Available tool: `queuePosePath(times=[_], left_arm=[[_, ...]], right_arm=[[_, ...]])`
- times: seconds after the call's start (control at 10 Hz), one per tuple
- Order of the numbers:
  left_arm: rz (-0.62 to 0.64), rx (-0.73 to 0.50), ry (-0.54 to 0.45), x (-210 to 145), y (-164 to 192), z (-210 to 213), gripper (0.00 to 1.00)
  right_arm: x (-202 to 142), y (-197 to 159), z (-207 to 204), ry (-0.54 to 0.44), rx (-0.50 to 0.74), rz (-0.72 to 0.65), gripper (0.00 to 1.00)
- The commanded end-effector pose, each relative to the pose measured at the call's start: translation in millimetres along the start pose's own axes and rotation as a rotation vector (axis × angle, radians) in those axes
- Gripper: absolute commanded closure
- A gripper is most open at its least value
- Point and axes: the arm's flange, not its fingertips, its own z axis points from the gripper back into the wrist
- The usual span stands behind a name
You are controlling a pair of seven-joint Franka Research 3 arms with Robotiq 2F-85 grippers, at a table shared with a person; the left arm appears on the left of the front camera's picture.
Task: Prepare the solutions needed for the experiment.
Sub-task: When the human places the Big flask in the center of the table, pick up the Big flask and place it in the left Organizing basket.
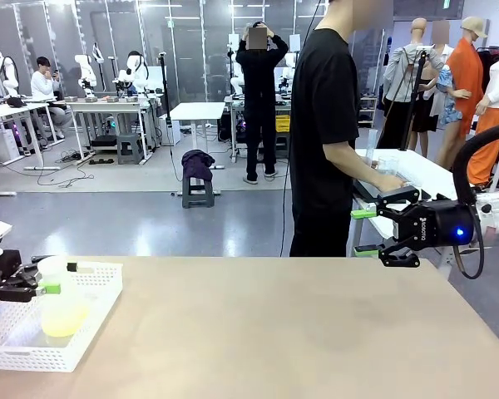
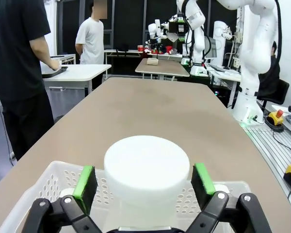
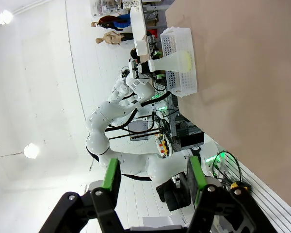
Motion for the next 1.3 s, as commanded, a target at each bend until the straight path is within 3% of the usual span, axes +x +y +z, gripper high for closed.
queuePosePath(times=[0.0, 0.8, 1.1, 1.2], left_arm=[[-0.02, -0.008, 0.005, -1, -1, -1, 0.0], [-0.002, 0.0, 0.0, 0, 0, 0, 0.0], [-0.023, 0.068, 0.011, 8, -12, 51, 0.0], [0.014, 0.089, -0.044, 10, -14, 72, 0.0]], right_arm=[[0, 1, 0, 0.0, 0.005, 0.002, 0.3], [0, 1, 0, 0.0, 0.005, 0.002, 0.3], [0, 1, 0, 0.0, 0.005, 0.002, 0.3], [0, 1, 0, 0.0, 0.005, 0.002, 0.3]])
